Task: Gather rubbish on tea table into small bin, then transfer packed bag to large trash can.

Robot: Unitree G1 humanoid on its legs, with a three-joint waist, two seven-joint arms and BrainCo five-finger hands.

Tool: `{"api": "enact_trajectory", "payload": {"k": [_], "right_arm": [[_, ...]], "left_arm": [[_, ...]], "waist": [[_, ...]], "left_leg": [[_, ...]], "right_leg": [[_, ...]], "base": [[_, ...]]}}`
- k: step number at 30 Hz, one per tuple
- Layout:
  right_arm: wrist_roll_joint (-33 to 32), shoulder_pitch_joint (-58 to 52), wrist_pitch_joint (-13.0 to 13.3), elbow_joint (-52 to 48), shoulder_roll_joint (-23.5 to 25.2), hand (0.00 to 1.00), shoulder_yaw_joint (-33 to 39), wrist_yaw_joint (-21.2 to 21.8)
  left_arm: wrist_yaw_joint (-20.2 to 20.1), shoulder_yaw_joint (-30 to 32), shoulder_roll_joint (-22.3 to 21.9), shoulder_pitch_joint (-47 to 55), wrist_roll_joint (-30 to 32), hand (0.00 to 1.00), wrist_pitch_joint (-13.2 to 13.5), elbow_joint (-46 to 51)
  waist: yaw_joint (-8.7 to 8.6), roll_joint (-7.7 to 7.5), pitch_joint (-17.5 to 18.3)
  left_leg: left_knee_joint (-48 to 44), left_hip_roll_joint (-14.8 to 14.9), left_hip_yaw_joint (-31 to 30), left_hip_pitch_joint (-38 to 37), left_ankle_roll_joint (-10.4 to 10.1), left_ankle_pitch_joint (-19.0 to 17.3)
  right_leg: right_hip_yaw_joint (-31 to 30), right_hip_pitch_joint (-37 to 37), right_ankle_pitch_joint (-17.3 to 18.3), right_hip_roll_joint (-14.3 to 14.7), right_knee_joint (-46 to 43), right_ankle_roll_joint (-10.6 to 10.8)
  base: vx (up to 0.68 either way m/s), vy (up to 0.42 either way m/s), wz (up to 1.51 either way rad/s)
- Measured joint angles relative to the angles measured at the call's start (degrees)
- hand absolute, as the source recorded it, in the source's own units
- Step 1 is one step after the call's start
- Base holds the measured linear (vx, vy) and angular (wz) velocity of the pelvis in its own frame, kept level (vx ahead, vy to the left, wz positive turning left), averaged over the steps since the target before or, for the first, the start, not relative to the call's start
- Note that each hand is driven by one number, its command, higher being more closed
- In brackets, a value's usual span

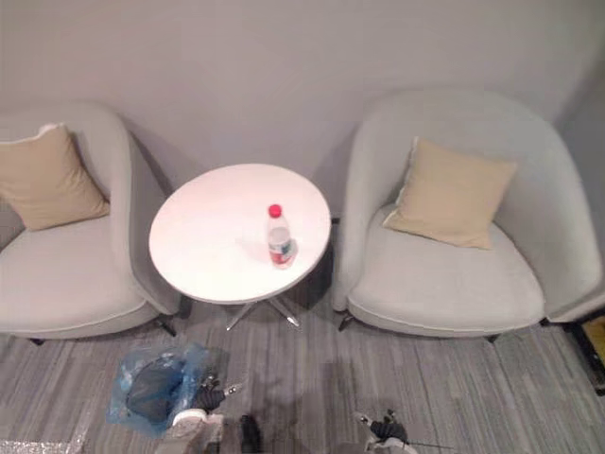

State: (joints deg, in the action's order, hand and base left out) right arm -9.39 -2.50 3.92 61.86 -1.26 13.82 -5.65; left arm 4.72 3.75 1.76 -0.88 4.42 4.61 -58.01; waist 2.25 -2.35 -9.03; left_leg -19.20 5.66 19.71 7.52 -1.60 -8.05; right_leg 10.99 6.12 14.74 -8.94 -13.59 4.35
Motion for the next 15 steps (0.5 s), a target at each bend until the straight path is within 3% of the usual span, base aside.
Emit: {"api": "enact_trajectory", "payload": {"k": [2, 4, 5, 7, 9, 12, 14, 15], "right_arm": [[0.54, 0.22, 0.00, 0.31, -0.15, 0.00, 0.05, 0.02], [0.72, 0.23, 0.09, -0.02, -0.22, 0.00, 0.28, 0.10], [0.78, 0.21, 0.13, -0.05, -0.22, 0.00, 0.55, 0.14], [0.80, 0.27, 0.21, -0.41, -0.24, 0.00, 0.39, 0.29], [0.80, 0.27, 0.22, -1.02, -0.25, 0.00, -0.03, 0.50], [0.76, 0.25, 0.26, -2.43, -0.24, 0.00, -0.11, 0.62], [0.44, -0.14, 0.25, -2.18, 0.04, 0.00, -0.38, 0.70], [0.53, -0.28, 0.30, -2.21, -0.58, 0.00, -0.39, 0.54]], "left_arm": [[-0.02, -0.53, 0.99, -0.21, 0.06, 0.00, -0.05, -1.50], [-0.06, -1.56, 2.19, -0.18, 0.24, 0.00, -0.41, -2.53], [-0.04, -2.11, 2.61, -0.13, 0.49, 0.00, -0.51, -3.00], [-0.05, -3.15, 3.43, -0.08, 0.67, 0.00, -0.96, -4.57], [-0.03, -3.07, 3.38, 0.23, 0.68, 0.00, -1.14, -4.56], [0.04, -2.32, 3.18, 1.00, 0.65, 0.00, -1.16, -4.46], [0.03, -1.70, 2.92, 0.84, 0.71, 0.00, -1.19, -4.81], [-0.01, -0.72, 2.04, 1.00, 0.87, 0.00, -1.14, -4.81]], "waist": [[0.12, -0.10, -0.04], [-0.06, -0.39, -0.18], [-0.23, -0.13, -0.43], [-1.01, -0.44, -0.24], [-1.04, -0.06, -0.12], [-1.84, 0.59, 0.01], [-1.96, 0.34, 0.47], [-1.89, 1.42, 0.69]], "left_leg": [[0.59, -1.11, 0.17, -1.87, 0.64, -1.93], [3.98, -3.00, 0.27, -6.60, 1.32, -2.48], [4.85, -3.59, 0.10, -7.94, 1.55, -2.84], [5.39, -4.23, -1.70, -11.21, 1.80, -4.22], [6.55, -4.17, -2.75, -12.32, 1.75, -4.20], [6.85, -3.26, -5.00, -13.25, 1.59, -4.17], [6.00, -3.06, -8.02, -13.61, -2.61, -5.91], [6.08, -1.95, -8.83, -13.59, -2.92, -6.10]], "right_leg": [[-1.89, -2.29, -0.12, -1.38, -7.79, 0.23], [-4.81, -7.78, -2.46, -3.61, -22.97, 3.29], [-5.73, -9.51, -2.67, -4.23, -27.79, 3.60], [-6.54, -13.21, 0.90, -4.00, -35.33, 2.38], [-6.46, -15.62, 2.63, -2.81, -33.94, 1.21], [-9.42, -18.22, 2.93, 0.28, -23.76, -0.08], [-12.17, -15.97, -2.95, 2.16, -12.72, -0.70], [-11.37, -15.42, -3.27, 3.05, -12.09, -1.04]], "base": [[0.27, 0.169, 0.02], [0.20, 0.133, 0.01], [0.22, 0.109, 0.24], [0.23, 0.028, 0.48], [0.18, -0.025, 0.41], [0.24, -0.146, 0.48], [0.21, -0.230, 0.44], [0.21, -0.182, 0.32]]}}
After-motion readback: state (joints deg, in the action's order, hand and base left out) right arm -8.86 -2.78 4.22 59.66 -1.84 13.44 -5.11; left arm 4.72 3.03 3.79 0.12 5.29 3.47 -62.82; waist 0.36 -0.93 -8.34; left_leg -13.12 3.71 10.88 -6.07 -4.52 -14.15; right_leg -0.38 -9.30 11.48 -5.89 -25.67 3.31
